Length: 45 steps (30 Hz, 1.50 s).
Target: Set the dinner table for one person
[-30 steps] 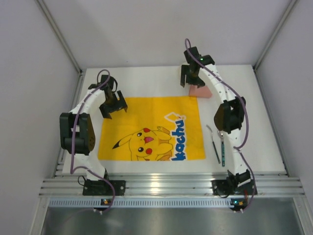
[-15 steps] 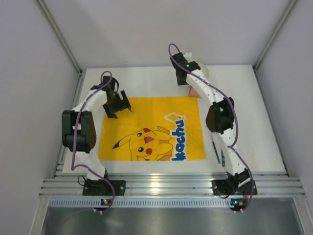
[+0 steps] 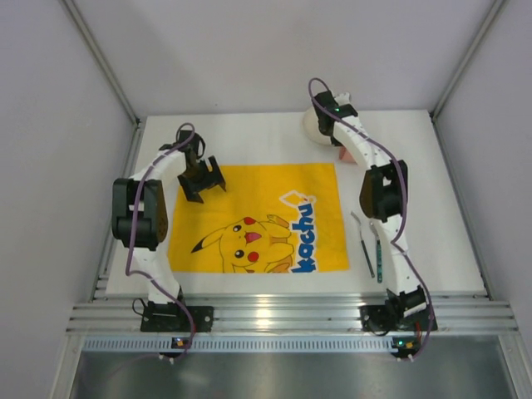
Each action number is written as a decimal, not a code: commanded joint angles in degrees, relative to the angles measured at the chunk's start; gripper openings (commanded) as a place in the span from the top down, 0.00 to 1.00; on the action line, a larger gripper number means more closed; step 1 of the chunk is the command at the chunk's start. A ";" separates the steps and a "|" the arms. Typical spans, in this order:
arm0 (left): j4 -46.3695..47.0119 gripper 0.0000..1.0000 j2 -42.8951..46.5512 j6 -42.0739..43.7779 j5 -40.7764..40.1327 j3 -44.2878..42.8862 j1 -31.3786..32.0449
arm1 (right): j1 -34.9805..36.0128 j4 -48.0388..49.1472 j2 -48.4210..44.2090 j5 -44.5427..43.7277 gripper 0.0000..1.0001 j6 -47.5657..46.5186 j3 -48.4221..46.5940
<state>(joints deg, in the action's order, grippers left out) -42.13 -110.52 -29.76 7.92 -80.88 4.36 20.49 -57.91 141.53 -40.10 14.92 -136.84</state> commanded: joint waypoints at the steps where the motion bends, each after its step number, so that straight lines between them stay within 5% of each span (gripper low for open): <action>1: 0.03 0.11 -0.40 0.49 1.92 -1.74 0.38 | 0.34 -0.01 -2.22 1.69 0.82 1.17 2.97; 4: 0.21 0.11 -0.14 0.49 2.10 -1.30 1.00 | 0.34 -0.71 -3.81 0.64 1.00 1.52 7.27; 12: 1.79 0.12 2.24 0.67 2.97 1.16 3.11 | 0.34 -2.98 -16.72 -2.18 1.00 5.11 12.65; 15: 2.67 0.12 3.20 0.58 2.63 1.52 3.55 | 0.60 -6.51 -22.60 4.56 1.00 10.19 12.90; 20: 2.67 0.12 4.00 0.49 1.48 0.73 3.64 | 1.39 -4.42 -32.35 29.44 1.00 19.08 22.38; 30: 3.02 0.12 6.36 0.31 1.13 3.10 4.52 | 2.27 6.13 -36.15 38.24 1.00 25.33 40.58; 38: 2.84 0.12 9.44 0.93 0.34 5.47 4.69 | 2.62 7.11 -32.99 38.60 1.00 24.02 40.08; 41: 2.76 0.12 9.88 1.11 -0.28 5.82 4.60 | 2.89 6.32 -32.64 39.31 0.72 23.06 36.92; 42: 2.75 0.12 9.97 1.11 -0.36 5.82 4.60 | 3.15 5.80 -32.55 39.22 0.55 22.70 35.86; 45: 2.67 0.12 9.88 1.19 -0.63 5.74 4.60 | 3.94 3.25 -32.11 37.82 0.32 21.30 30.85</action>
<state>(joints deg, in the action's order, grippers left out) -40.56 -103.13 -29.47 8.10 -75.33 8.80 23.07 -54.02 110.00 -1.87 37.32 -100.38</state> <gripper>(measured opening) 0.884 0.656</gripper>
